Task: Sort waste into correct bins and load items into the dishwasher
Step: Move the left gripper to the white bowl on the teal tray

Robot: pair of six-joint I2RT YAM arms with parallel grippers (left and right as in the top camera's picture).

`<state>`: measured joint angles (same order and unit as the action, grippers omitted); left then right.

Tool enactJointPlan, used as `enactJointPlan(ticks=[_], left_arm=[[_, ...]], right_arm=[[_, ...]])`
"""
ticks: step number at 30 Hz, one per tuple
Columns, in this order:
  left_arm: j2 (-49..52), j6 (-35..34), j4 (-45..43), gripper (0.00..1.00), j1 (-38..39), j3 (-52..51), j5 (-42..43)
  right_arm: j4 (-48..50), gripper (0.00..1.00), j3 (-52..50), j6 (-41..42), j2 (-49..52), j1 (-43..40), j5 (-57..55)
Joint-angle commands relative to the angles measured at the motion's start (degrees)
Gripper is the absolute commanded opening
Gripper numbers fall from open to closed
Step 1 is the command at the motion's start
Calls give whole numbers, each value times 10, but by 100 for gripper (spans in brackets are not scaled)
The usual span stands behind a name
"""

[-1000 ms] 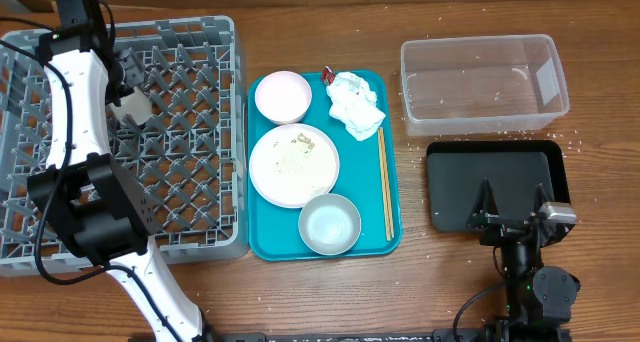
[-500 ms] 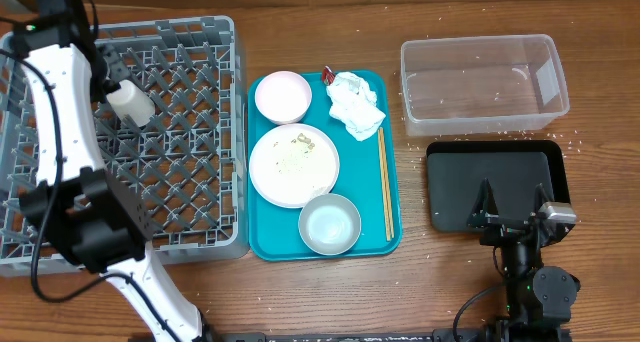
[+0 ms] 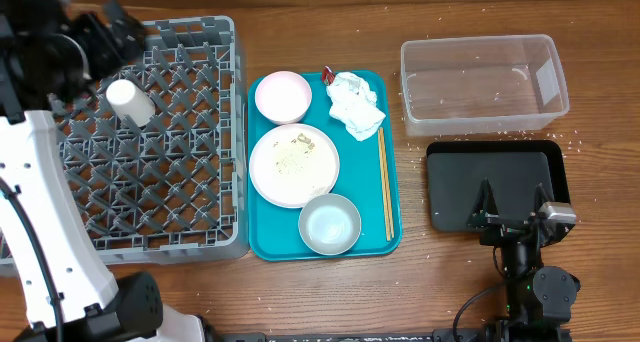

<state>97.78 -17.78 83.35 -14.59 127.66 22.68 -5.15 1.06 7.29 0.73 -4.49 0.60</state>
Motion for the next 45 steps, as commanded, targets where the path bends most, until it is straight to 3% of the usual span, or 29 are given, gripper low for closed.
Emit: enactJointPlan(ticks=[1, 5, 8, 17, 19, 22, 28, 33, 40, 45], left_arm=[[15, 40, 41, 97, 41, -13, 103], [16, 106, 94, 97, 124, -21, 86], [16, 100, 108, 100, 196, -29, 19], [35, -53, 78, 100, 377, -120, -197], [41, -79, 60, 98, 396, -147, -196], [54, -124, 38, 84, 422, -189, -174], [88, -113, 30, 60, 477, -249, -131], [109, -113, 17, 58, 538, -282, -126], [117, -218, -90, 57, 598, -370, -127], [117, -257, -159, 52, 618, -414, -138]], right_arm=[[3, 100, -6, -1, -6, -2, -5], [3, 100, -6, -1, -6, -2, -5], [3, 100, -6, -1, -6, -2, -5], [3, 100, -6, -1, -6, -2, -5], [3, 100, -6, -1, -6, -2, -5], [3, 100, -6, -1, -6, -2, -5], [3, 100, -6, -1, -6, -2, -5], [3, 100, -6, -1, -6, -2, -5], [3, 100, -6, -1, -6, -2, -5], [3, 100, -6, -1, -6, -2, -5]])
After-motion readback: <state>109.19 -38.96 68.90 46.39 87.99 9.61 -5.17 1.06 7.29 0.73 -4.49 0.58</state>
